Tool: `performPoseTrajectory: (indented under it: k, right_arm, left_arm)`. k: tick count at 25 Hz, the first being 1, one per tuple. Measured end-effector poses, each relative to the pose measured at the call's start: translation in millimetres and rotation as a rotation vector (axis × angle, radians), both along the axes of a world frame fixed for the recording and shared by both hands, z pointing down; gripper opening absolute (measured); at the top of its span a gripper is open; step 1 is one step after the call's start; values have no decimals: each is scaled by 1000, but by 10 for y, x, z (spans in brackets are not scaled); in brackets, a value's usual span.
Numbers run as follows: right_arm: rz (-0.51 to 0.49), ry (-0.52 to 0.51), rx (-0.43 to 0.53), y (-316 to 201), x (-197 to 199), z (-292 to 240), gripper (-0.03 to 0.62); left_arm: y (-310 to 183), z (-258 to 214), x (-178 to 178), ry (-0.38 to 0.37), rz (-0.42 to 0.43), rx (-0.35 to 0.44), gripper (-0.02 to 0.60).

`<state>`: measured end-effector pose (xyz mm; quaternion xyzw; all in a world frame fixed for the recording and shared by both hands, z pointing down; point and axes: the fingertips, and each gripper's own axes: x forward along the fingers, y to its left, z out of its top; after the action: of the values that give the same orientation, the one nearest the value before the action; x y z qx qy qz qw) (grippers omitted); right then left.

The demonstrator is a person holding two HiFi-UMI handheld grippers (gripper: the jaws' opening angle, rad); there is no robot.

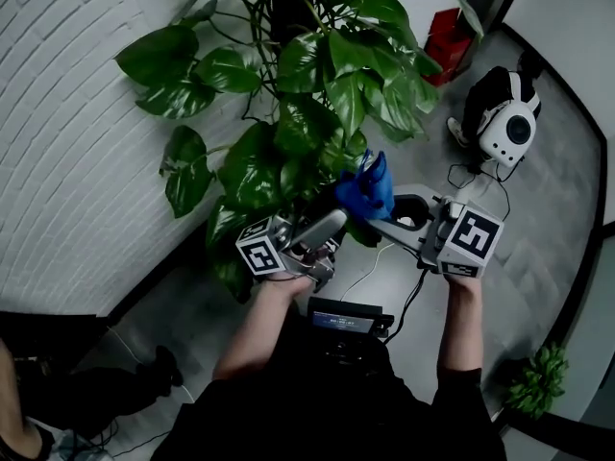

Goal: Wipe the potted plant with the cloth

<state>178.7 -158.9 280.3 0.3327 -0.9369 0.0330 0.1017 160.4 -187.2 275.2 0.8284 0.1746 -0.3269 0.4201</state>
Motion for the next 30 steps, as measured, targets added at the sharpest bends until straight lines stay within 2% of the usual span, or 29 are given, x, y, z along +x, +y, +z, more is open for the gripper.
performPoseTrajectory:
  k: [3, 6, 8, 10, 13, 16, 22, 30]
  right_arm:
    - [33, -53, 25, -16, 142, -120, 107]
    - [188, -80, 93, -223, 441, -355, 107]
    - [264, -50, 122, -359, 549, -444, 107]
    - [284, 23, 123, -466, 531, -447, 107]
    - [245, 114, 104, -626, 349, -380, 107]
    - [154, 133, 60, -688, 138, -257, 107]
    - [7, 38, -9, -358, -78, -179, 107]
    - [-44, -8, -52, 21, -157, 36, 107]
  left_arm:
    - [-14, 12, -10, -5, -7, -1, 353]
    - [-18, 6, -11, -6, -12, 0, 353]
    - [-8, -5, -6, -5, -12, 3, 353]
    - [8, -13, 2, -5, -12, 8, 353]
    - [24, -10, 16, -7, -9, 15, 354]
    - [40, -13, 27, -7, -9, 26, 353]
    - [74, -23, -19, 4, -18, 34, 353]
    - [81, 0, -65, 31, -33, 13, 354]
